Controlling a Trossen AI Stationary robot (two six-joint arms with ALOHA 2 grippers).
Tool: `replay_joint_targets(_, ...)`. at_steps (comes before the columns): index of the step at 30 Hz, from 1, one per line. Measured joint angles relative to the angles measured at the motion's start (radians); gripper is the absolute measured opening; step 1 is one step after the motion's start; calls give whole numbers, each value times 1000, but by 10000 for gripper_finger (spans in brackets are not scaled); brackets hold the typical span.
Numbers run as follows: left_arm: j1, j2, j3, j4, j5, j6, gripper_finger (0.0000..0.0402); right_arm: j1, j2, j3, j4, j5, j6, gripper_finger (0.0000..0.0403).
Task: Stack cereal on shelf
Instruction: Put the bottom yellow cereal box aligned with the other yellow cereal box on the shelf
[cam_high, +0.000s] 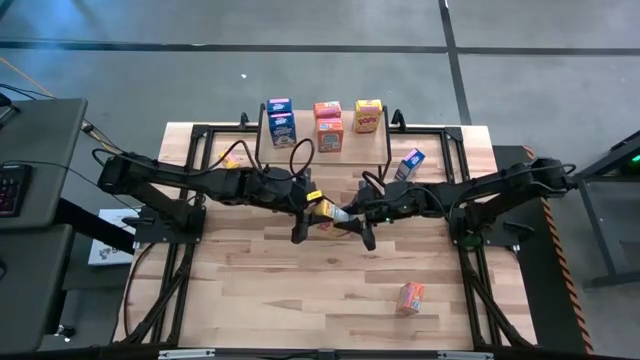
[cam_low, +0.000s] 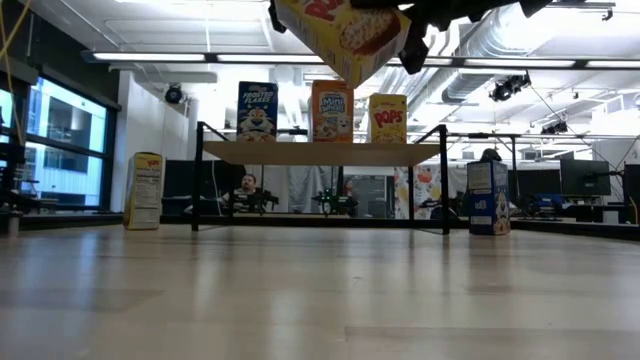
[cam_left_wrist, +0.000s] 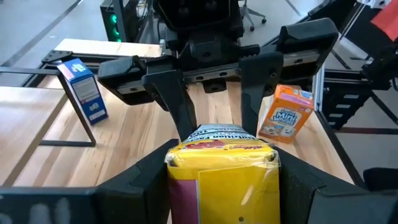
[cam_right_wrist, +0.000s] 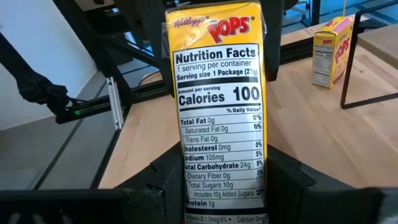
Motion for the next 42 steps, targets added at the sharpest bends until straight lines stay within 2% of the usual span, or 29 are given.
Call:
replay_joint_targets(12, -3, -5, 0, 11, -2, 34, 195, 9, -2, 1, -8, 15, -10, 154)
replay_joint_targets(23, 27, -5, 0, 49, 96, 64, 195, 9, -2, 2, -6, 4, -33, 154)
replay_joint_targets(29, 25, -5, 0, 49, 67, 123, 195, 9, -1, 2, 0, 8, -36, 154)
replay_joint_targets(42, 0, -16, 0, 51, 54, 84, 195, 10, -1, 1, 3, 11, -9, 154)
